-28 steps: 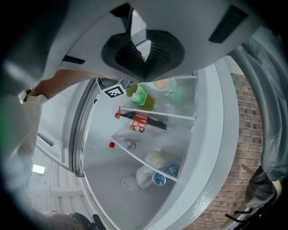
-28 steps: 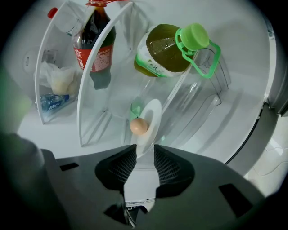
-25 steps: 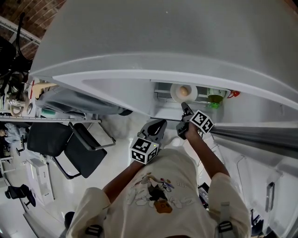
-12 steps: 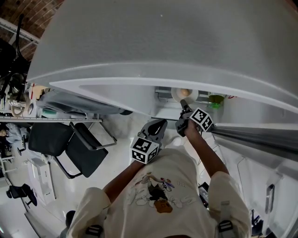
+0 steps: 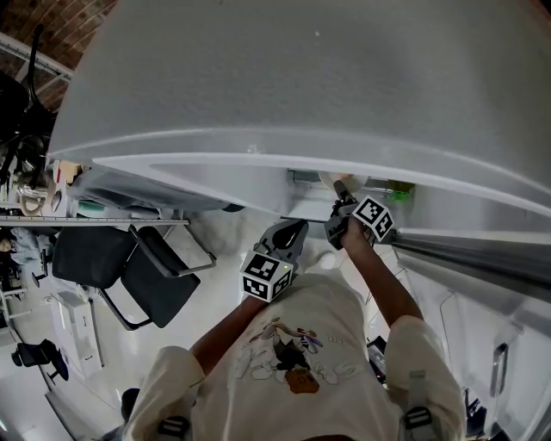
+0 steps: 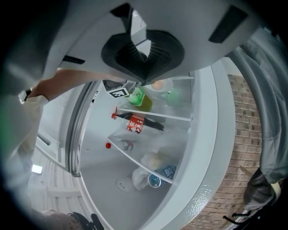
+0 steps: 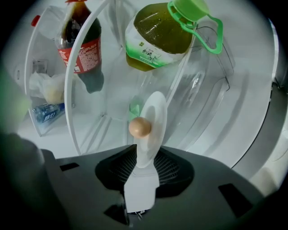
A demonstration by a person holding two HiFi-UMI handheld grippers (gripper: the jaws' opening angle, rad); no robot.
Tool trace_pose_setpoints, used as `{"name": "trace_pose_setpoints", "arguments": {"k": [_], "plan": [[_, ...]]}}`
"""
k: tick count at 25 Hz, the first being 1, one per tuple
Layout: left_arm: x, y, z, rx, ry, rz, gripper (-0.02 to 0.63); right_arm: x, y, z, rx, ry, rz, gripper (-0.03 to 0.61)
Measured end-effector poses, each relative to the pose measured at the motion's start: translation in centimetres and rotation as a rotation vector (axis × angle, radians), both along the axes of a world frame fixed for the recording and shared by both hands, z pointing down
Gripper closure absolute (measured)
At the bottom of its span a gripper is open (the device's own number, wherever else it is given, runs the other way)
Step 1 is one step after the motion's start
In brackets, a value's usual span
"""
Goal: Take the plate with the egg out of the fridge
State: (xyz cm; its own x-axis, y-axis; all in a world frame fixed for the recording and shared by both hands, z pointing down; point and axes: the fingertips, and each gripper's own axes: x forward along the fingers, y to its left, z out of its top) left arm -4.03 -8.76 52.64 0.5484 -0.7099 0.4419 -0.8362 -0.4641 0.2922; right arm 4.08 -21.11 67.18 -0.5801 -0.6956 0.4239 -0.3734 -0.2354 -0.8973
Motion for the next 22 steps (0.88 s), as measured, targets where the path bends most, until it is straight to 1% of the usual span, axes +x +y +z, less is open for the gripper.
{"name": "trace_pose_setpoints", "arguments": {"k": [8, 13, 14, 16, 22], "plan": [[-0.3, -0.1, 0.2, 0.0, -0.001, 0.0, 0.604, 0.1, -0.2, 0.8, -0.021, 0.015, 0.01, 0.477], [-0.7, -0.1, 0.3, 0.002, 0.003, -0.006, 0.604, -0.4, -0.2, 0.9, -0.039, -0.039, 0.022, 0.479], [-0.8, -0.1, 0.3, 0.003, 0.003, -0.005, 0.604, -0.5, -0.3, 0.9, -0.041, -0.04, 0.027, 0.48], [-1.1, -0.1, 0.2, 0.002, 0.004, -0.005, 0.604, -0.4, -0.3, 1.0, -0.047, -0.041, 0.037, 0.506], [-1.5, 0.1, 0.5, 0.0, 0.005, 0.0, 0.604, -0.4, -0.2, 1.3, -0.046, -0.049, 0.051, 0.509]]}}
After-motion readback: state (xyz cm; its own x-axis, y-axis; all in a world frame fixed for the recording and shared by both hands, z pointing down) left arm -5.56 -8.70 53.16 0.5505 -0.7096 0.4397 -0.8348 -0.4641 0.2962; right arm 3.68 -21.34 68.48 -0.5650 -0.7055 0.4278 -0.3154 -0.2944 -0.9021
